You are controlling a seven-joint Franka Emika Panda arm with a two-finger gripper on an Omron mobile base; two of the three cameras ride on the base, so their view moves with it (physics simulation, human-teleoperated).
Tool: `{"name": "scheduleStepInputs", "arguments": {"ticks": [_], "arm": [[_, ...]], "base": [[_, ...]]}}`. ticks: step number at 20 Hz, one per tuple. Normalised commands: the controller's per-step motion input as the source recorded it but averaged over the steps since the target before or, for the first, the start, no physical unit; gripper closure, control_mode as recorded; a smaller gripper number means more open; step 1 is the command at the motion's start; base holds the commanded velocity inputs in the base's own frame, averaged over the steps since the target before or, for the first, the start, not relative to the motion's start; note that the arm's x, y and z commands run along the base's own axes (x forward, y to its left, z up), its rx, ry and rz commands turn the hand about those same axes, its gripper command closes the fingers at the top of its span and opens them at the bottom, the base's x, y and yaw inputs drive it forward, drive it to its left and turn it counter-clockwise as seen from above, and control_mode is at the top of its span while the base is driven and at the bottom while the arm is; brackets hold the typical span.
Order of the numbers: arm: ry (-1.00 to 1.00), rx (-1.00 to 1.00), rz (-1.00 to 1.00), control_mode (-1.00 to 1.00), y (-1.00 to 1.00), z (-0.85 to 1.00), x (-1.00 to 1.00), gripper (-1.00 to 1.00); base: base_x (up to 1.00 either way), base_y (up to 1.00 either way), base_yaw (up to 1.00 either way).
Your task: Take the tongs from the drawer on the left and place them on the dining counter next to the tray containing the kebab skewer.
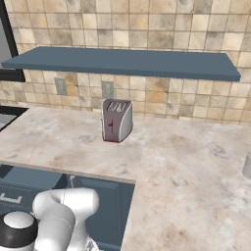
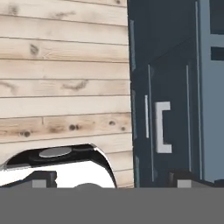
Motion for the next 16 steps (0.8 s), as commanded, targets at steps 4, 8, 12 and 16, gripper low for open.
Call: {"name": "scheduleStepInputs", "arguments": {"ticks": [4, 8, 12, 16], "arm": [[0.0, 0.11, 0.0, -1.0, 0.0, 0.0, 0.12, -1.0], [0.0, 0.11, 0.0, -1.0, 0.0, -0.03, 0.14, -1.0], [0.0, 0.04, 0.0, -1.0, 0.0, -0.18, 0.19, -1.0], [0.0, 0.01, 0.0, -1.0, 0.0, -0.24, 0.21, -1.0]], "base": [[0.0, 0.0, 0.0], [0.0, 0.0, 0.0], [0.0, 0.0, 0.0], [0.0, 0.0, 0.0]]}}
